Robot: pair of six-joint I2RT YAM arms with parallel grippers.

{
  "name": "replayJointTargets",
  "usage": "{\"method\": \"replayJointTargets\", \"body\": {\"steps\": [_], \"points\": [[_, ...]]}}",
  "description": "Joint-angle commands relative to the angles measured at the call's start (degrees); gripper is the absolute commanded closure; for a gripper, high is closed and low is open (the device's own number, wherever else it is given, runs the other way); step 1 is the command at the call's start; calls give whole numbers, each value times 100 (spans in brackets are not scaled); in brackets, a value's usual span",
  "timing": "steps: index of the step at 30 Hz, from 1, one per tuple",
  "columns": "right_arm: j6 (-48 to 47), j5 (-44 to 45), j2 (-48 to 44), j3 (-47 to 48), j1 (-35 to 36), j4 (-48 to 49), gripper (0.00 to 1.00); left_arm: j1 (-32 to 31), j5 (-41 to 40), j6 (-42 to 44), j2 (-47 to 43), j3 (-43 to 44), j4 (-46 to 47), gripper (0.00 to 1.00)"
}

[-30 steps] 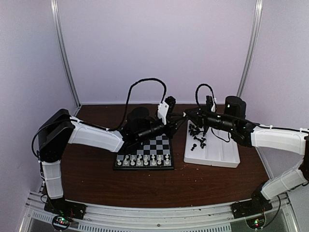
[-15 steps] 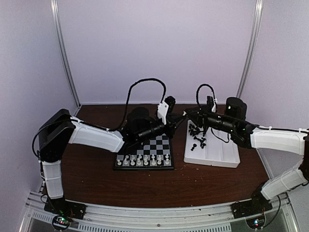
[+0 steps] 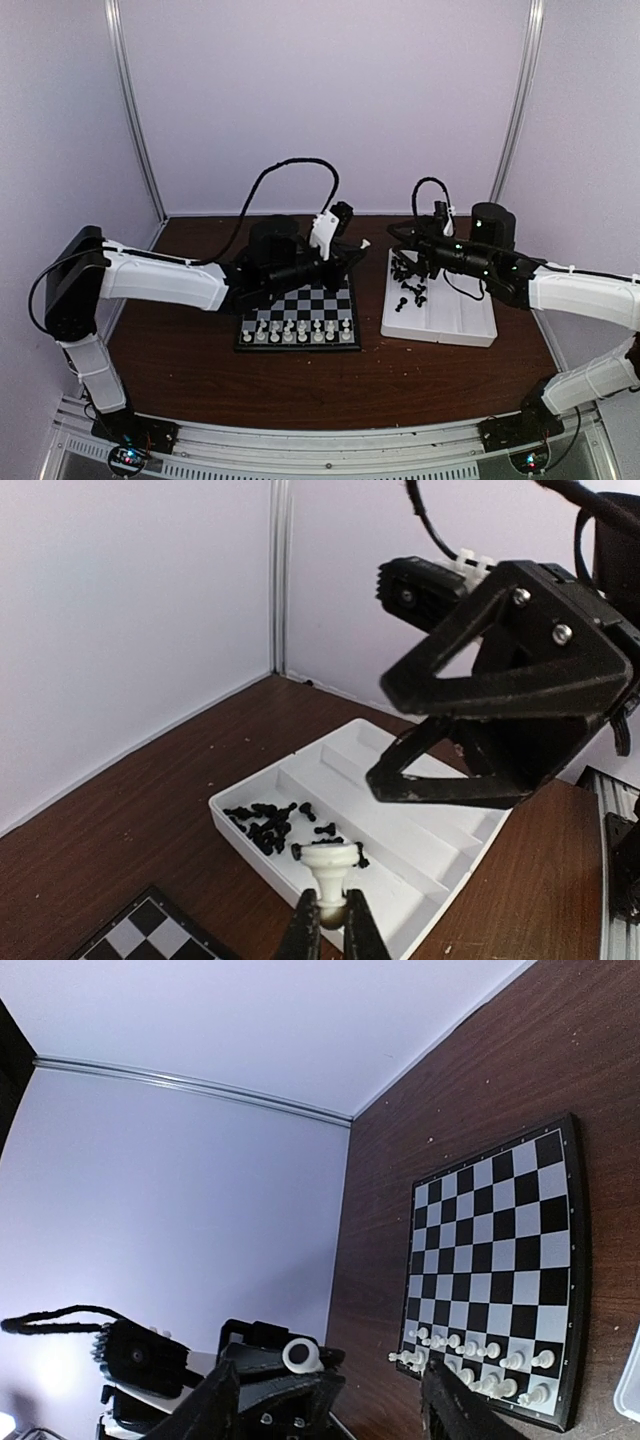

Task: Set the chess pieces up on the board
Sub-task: Place the chess piece on the chessboard.

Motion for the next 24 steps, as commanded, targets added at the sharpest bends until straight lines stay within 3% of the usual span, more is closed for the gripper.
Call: {"method": "replayJointTargets", "body": {"steps": [1,4,8,11,15,24], "points": [[-791,475,-509,75,-27,-923,38,109,-769,-479,-863,197,-2494,100],[-1138,720,-724,90,-48,-1447,38,458,-719,-1345,-1111,702,-4853,100],[-1371,867,-826,75,-93,-1687,37,1225,719,-2159,-1527,634,-6505,100],[-1370,817,-755,70,-104,-1645,37,1694,1303,-2411,-1795,478,-7297,100],[-1332,693,-618,65,-102,-1523,38,2088,1492,-2340,-1679,779,-8414,100],[-1324,690,-717,-3,-119,-1565,38,2709,2026,-2389,-158,1746,-9677,100]]}}
